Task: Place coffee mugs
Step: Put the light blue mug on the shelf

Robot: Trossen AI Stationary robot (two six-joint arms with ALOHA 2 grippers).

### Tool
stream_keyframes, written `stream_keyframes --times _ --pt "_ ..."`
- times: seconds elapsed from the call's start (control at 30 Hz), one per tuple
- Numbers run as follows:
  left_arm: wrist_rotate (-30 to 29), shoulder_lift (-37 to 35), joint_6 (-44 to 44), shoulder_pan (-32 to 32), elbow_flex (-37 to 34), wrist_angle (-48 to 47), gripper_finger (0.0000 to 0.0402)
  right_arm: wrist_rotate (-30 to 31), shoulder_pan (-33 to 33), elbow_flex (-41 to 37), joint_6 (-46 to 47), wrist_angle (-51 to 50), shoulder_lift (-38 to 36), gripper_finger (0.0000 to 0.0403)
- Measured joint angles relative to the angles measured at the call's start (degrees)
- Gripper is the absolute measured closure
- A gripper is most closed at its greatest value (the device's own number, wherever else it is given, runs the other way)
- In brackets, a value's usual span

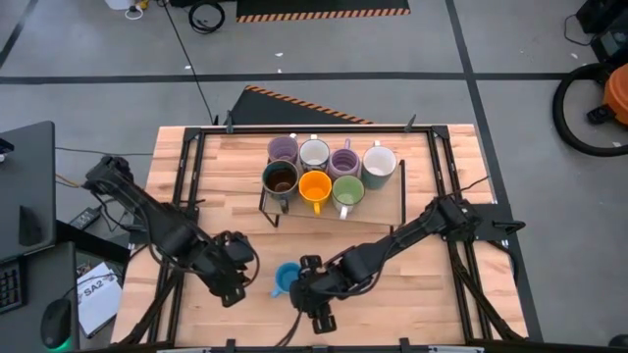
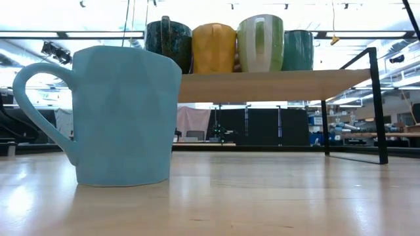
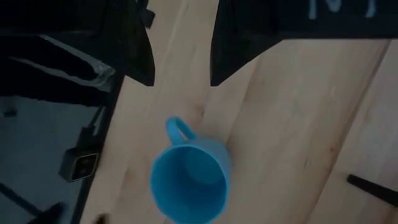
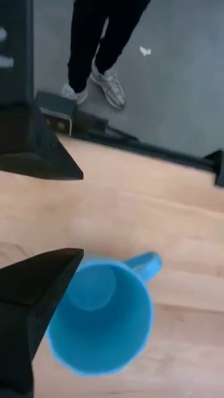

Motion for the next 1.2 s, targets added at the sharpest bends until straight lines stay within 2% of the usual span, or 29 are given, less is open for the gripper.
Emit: stream_keyframes --times 0.13,0.3,0.47,0.9,1.03,1.2 --pt "0.1 -2.0 -0.7 0.6 0.0 -0.5 0.0239 0.1 -1.1 1.2 -0.4 -0.1 0.6 0.0182" --pt "0.0 -4.7 -1.1 1.7 0.0 -1.1 0.0239 2.2 -2.4 1.0 -3.6 -0.6 0.6 0.0178" --pt "-0.8 -6.9 -1.1 3.2 0.0 -2.2 0.0239 3.0 -2.9 -3.1 -11.8 6.8 0.6 0.0186" --pt "-1.8 -7.7 -1.0 3.6 0.0 -2.8 0.0239 4.5 -2.9 -14.0 -12.2 17.4 0.5 0.0201" --pt "-2.1 -7.7 -1.1 3.5 0.0 -2.8 0.0239 4.7 -2.9 -15.6 -12.2 17.4 0.6 0.0218" --pt "-2.1 -7.6 -1.1 3.5 0.0 -2.8 0.0239 4.3 -3.0 -17.2 -12.3 17.8 0.5 0.0269"
